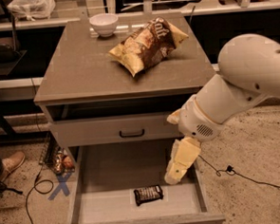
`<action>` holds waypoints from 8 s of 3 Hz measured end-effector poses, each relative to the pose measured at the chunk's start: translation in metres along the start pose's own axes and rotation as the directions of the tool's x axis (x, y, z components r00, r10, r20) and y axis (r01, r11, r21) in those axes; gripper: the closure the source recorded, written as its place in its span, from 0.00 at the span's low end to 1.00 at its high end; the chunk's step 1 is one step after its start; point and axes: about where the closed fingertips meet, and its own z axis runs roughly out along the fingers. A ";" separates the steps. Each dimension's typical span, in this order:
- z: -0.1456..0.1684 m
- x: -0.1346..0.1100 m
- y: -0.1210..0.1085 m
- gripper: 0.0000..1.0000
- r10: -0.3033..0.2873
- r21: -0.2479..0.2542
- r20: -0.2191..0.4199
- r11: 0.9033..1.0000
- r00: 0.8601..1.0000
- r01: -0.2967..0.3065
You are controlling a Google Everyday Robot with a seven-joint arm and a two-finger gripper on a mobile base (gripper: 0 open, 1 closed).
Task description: Pick rxbar chocolate from middle drawer and place on counter
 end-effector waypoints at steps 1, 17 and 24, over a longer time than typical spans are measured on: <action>-0.001 0.000 0.000 0.00 0.000 0.001 -0.002 1.000 1.000 0.000; 0.419 0.138 -0.143 0.94 -0.240 0.065 -0.015 0.968 0.971 0.241; 0.060 0.085 -0.142 1.00 -0.380 0.490 -0.278 0.734 0.882 0.471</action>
Offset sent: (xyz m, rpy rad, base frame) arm 0.0263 -0.0031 -0.0747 -0.2032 -0.0302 -0.0924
